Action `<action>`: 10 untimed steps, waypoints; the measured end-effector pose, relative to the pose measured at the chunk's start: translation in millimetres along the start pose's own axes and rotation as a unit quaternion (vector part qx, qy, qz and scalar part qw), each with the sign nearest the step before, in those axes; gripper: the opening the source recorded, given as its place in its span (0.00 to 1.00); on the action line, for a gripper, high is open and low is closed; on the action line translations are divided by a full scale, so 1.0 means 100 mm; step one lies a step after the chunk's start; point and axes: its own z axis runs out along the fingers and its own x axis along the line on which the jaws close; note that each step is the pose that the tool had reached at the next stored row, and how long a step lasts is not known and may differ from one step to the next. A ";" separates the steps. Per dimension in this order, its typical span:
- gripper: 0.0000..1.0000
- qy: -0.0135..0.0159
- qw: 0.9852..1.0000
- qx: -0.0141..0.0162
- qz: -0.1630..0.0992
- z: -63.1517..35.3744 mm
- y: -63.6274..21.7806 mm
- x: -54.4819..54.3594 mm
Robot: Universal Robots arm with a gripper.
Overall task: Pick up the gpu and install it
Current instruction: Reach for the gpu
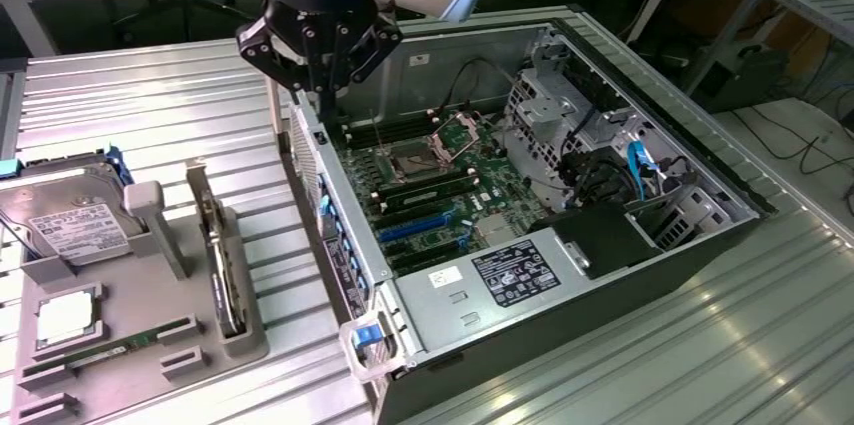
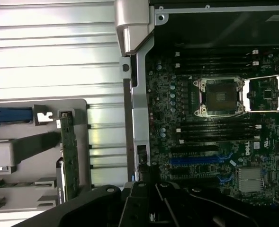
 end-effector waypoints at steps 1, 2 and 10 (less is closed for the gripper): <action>0.11 0.000 1.000 0.000 -0.002 0.000 -0.004 0.01; 0.11 0.000 1.000 0.000 -0.005 0.000 -0.010 0.01; 0.11 0.001 1.000 0.000 -0.020 0.000 -0.037 0.12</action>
